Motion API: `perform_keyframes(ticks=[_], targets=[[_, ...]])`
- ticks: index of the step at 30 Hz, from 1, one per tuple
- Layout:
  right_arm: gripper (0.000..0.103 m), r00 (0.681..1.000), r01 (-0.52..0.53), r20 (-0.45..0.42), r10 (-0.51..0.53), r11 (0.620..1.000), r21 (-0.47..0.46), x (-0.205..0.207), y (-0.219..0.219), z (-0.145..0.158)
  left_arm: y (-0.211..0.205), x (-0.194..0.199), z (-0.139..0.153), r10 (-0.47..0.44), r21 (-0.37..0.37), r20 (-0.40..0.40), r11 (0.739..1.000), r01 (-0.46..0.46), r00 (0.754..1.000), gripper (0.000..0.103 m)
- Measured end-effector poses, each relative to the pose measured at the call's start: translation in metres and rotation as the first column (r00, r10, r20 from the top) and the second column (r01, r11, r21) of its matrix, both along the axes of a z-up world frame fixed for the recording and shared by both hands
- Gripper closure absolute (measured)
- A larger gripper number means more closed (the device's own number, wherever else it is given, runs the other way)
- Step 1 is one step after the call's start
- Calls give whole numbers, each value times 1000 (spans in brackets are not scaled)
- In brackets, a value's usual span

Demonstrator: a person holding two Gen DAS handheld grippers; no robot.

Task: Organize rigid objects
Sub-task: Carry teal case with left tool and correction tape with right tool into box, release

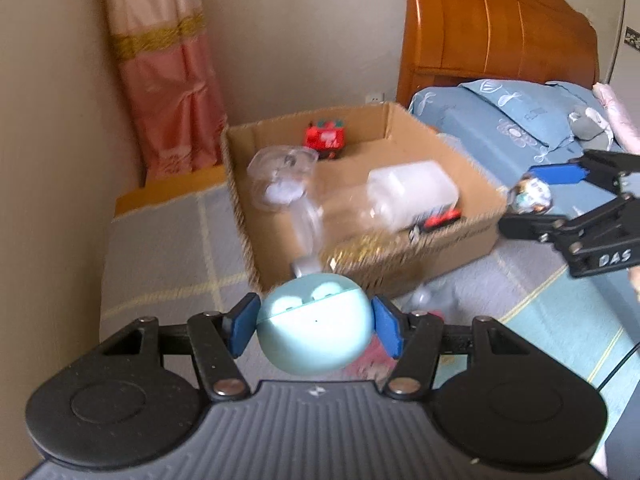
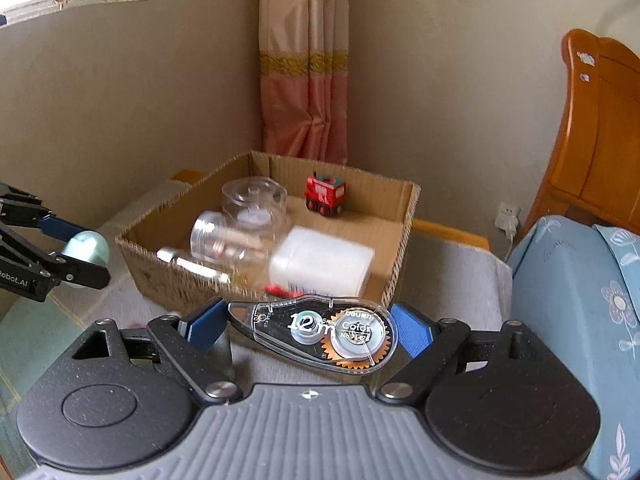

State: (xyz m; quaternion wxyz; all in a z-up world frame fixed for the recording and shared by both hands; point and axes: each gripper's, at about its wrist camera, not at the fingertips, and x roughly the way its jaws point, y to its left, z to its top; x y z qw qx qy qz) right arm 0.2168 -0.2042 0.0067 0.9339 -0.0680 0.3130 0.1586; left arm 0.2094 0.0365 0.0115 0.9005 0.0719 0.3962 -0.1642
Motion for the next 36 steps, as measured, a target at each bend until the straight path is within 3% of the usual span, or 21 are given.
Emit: perform_keyframes(ticks=[12, 23, 27, 29, 36], targets=[[11, 998, -39, -44, 41, 999, 33, 72, 0, 18, -38, 66, 31, -10, -17, 20, 1000, 11, 1000, 43], [11, 989, 33, -147, -21, 996, 82, 151, 2, -1, -49, 105, 20, 19, -9, -5, 1000, -19, 1000, 43], [10, 984, 78, -168, -63, 993, 85, 160, -1, -9, -54, 110, 12, 15, -4, -21, 1000, -15, 1000, 43], [0, 984, 95, -159, -80, 991, 91, 159, -5, -9, -55, 112, 11, 11, -4, -25, 1000, -11, 1000, 43], [0, 985, 133, -126, -118, 984, 117, 143, -29, 0, -65, 118, 6, -4, 6, -36, 1000, 4, 999, 43]])
